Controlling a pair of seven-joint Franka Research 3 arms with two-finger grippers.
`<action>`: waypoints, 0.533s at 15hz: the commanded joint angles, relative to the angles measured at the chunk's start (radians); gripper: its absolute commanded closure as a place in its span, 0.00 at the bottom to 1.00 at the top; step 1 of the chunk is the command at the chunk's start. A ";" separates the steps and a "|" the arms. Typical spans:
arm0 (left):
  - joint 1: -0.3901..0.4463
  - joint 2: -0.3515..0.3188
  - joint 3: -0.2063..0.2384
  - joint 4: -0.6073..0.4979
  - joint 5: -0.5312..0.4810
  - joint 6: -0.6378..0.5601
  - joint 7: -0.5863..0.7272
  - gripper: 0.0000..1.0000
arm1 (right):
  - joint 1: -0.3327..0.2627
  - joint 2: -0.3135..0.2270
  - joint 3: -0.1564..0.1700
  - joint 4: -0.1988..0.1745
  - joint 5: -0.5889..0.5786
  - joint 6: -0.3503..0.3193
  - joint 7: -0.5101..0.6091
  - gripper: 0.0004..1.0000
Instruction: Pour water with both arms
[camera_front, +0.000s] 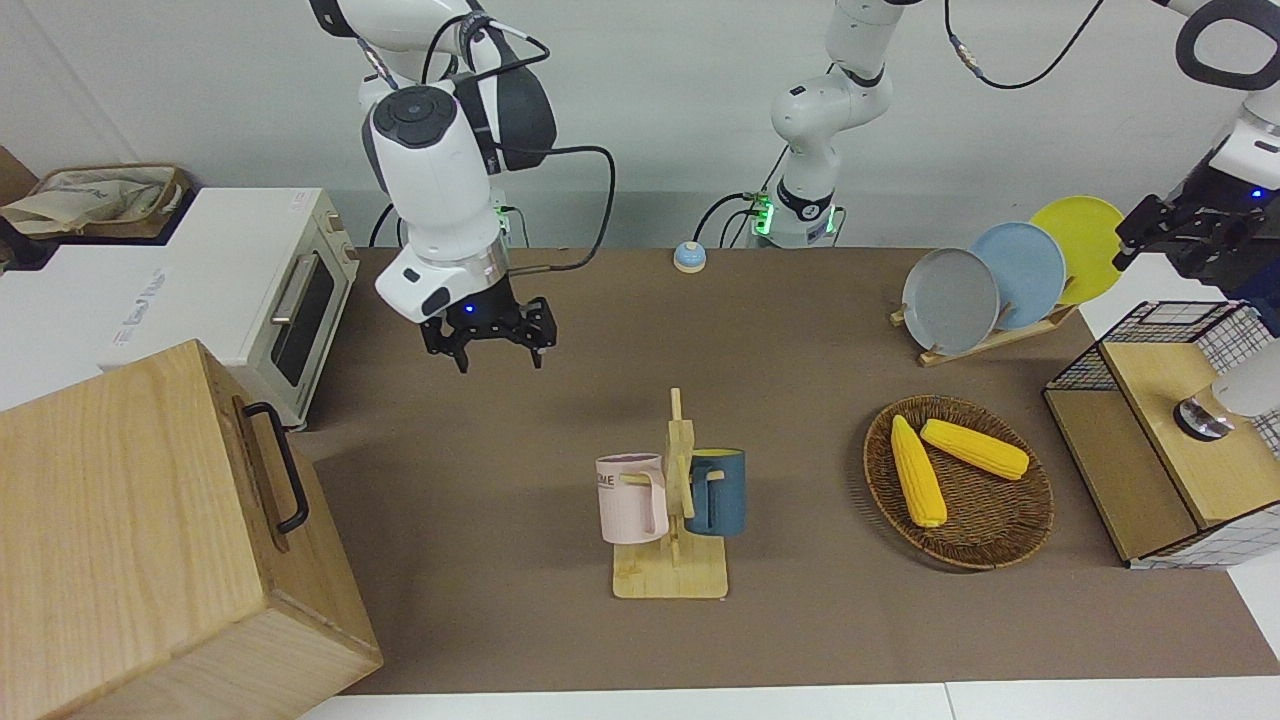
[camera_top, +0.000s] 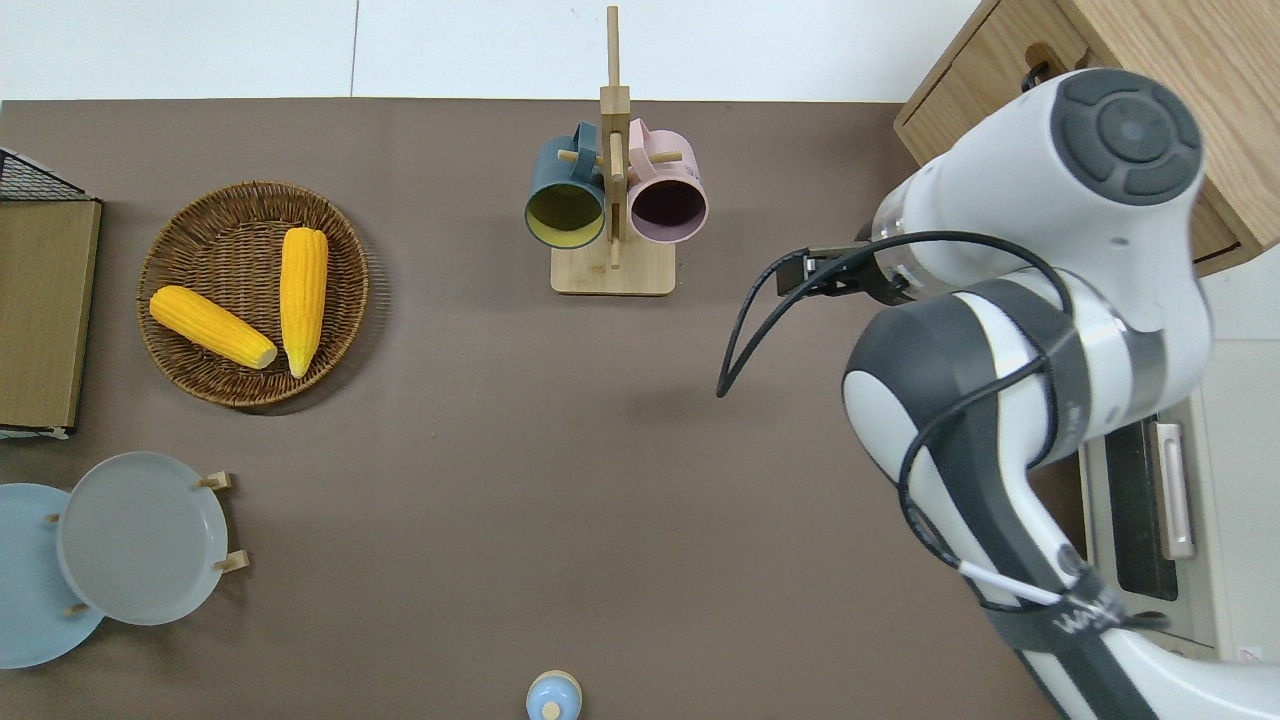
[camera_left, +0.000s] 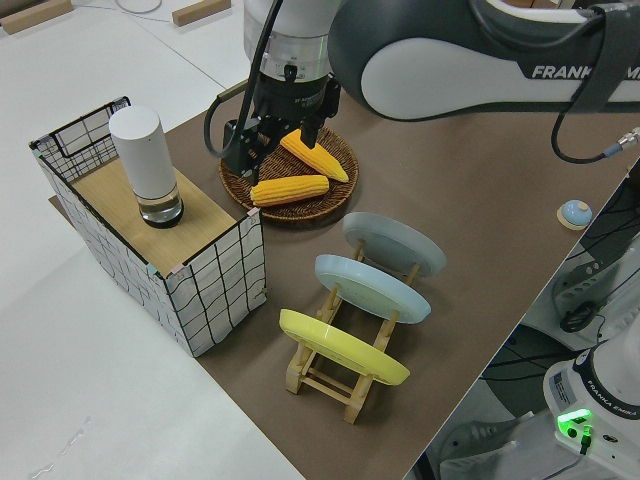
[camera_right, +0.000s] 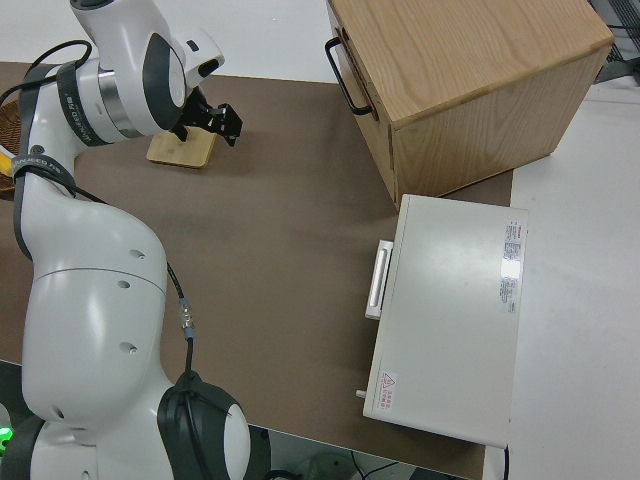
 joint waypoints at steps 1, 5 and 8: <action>0.064 0.037 -0.009 0.022 -0.045 0.089 0.084 0.00 | 0.037 0.057 -0.002 0.001 -0.002 0.111 0.018 0.01; 0.100 0.063 -0.011 0.013 -0.120 0.237 0.118 0.00 | 0.069 0.105 -0.002 0.002 -0.010 0.208 0.013 0.01; 0.099 0.086 -0.012 -0.017 -0.146 0.389 0.138 0.00 | 0.092 0.145 -0.002 0.005 -0.051 0.306 0.011 0.01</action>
